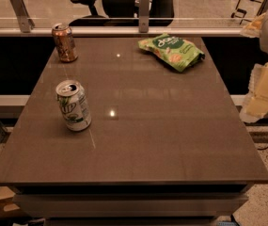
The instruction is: Move green rice chip bag near 7up can
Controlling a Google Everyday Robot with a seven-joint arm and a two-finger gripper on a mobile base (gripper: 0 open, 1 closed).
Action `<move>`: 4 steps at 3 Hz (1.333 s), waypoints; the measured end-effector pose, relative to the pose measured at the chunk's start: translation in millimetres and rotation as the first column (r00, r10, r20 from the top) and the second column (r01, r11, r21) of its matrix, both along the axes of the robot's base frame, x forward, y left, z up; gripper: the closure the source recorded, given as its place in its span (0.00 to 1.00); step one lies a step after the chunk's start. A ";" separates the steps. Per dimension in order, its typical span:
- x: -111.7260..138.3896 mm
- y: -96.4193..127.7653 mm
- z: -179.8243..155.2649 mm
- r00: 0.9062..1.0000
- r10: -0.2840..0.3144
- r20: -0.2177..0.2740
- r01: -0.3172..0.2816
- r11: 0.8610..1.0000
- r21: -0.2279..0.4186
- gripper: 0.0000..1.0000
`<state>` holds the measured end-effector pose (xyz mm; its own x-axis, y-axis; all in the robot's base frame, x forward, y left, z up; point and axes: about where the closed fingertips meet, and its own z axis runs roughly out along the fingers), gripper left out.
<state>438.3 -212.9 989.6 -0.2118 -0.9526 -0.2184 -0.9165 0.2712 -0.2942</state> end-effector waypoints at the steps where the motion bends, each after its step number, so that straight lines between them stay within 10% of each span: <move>1: 0.0 0.0 0.0 1.000 0.000 0.000 0.000 1.000 0.000 0.00; 4: 44.4 37.5 50.3 0.999 0.004 0.053 -0.004 1.000 0.005 0.00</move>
Offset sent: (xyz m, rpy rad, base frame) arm 0.0113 0.0142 0.0169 -0.0365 -0.0108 0.0246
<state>482.6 -175.4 1039.9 -0.1957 -0.9522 -0.2344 -0.9009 0.2690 -0.3406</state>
